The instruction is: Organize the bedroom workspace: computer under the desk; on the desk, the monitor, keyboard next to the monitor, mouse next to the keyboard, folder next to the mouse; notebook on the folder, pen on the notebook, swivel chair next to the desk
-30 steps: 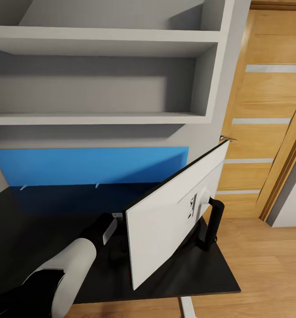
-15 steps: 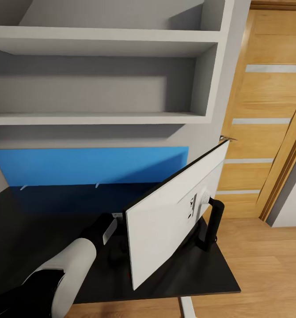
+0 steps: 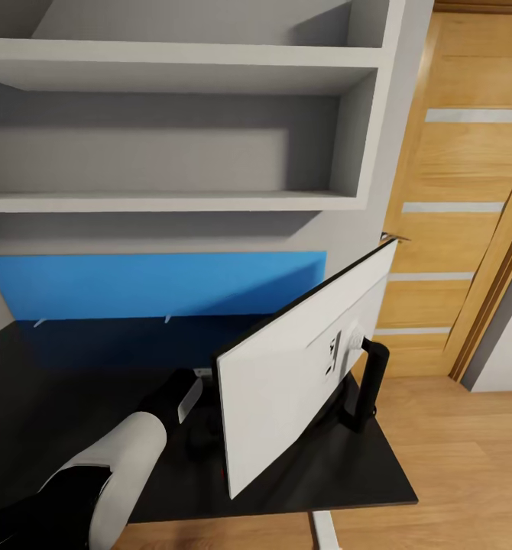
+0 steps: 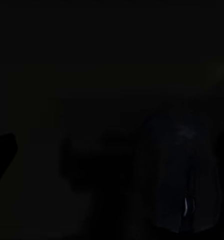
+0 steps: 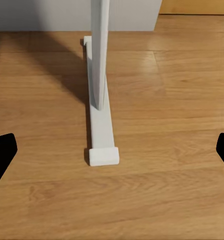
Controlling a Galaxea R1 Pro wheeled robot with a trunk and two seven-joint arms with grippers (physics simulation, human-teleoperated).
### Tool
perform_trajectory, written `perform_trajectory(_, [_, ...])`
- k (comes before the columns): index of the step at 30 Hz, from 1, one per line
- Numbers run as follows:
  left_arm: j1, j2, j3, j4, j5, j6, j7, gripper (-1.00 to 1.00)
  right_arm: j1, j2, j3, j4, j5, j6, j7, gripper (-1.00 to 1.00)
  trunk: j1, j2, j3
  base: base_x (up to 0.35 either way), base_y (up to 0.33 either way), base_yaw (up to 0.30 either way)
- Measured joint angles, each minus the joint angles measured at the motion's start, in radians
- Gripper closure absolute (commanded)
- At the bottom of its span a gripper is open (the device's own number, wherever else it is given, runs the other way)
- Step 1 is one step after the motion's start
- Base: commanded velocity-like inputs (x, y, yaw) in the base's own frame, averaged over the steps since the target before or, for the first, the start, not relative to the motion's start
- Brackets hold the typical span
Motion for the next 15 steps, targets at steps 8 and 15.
perform_trajectory(8, [0.000,0.000,0.000,0.000,0.000,0.000,0.000,-1.00,0.000,0.000,0.000,0.000,0.000,0.000,0.000,-1.00,0.023,-0.042,-0.019,0.000,0.000,0.000])
perform_trajectory(15, [0.000,0.000,0.000,-0.001,0.000,-0.001,-0.002,-1.00,0.000,0.000,0.000,0.000,0.000,0.000,0.000,-1.00,0.023,-0.042,-0.019,0.000,0.000,0.000])
